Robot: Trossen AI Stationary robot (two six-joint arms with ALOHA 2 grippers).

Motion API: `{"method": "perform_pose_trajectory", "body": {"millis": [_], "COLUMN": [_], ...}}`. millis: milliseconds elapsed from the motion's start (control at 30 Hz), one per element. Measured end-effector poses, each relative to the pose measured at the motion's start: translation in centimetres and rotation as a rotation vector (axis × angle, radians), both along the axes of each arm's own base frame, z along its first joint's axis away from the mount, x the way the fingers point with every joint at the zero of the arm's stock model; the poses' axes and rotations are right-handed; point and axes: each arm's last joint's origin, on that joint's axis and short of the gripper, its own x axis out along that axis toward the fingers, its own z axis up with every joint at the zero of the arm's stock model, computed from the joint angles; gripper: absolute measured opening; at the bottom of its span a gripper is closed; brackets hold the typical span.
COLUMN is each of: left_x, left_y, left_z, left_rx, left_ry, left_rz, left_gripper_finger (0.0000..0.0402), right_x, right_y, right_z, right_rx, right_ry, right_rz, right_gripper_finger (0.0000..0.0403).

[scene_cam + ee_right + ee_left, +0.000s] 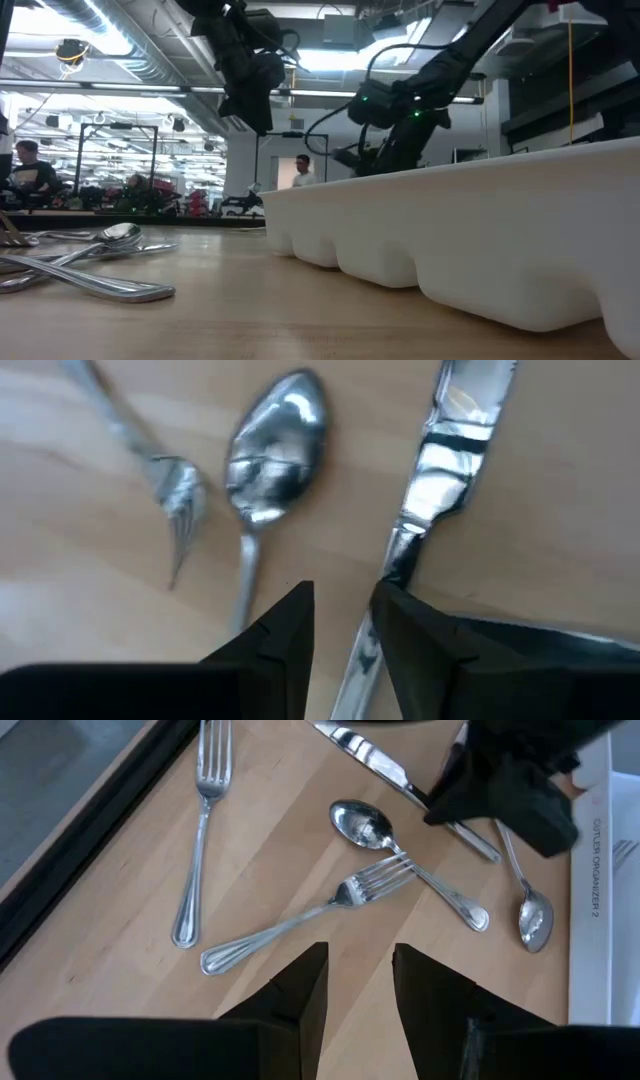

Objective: Sort silverware
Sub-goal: Put the silver table knife into the silverware tray

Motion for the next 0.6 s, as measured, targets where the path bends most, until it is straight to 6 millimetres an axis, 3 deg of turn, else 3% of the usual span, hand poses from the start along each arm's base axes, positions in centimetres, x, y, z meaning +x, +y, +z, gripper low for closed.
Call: {"method": "perform_pose_trajectory", "body": {"millis": [167,600], "left_x": [0.1,0.1], "left_y": [-0.1,-0.1], "left_z": [0.0,0.0], "left_rx": [0.001,0.018], "left_ry": [-0.001,0.004], "left_rz": [-0.004,-0.037], "left_gripper_finger": [0.0104,0.0104], "right_x": [0.2,1.1], "right_y": [-0.3,-1.0], "right_z": [0.5,2.7], "right_rx": [-0.046,-0.068], "right_ry": [0.121,0.108], "right_rz": [0.005,-0.003], "right_gripper_finger": [0.0115,0.0115]}}
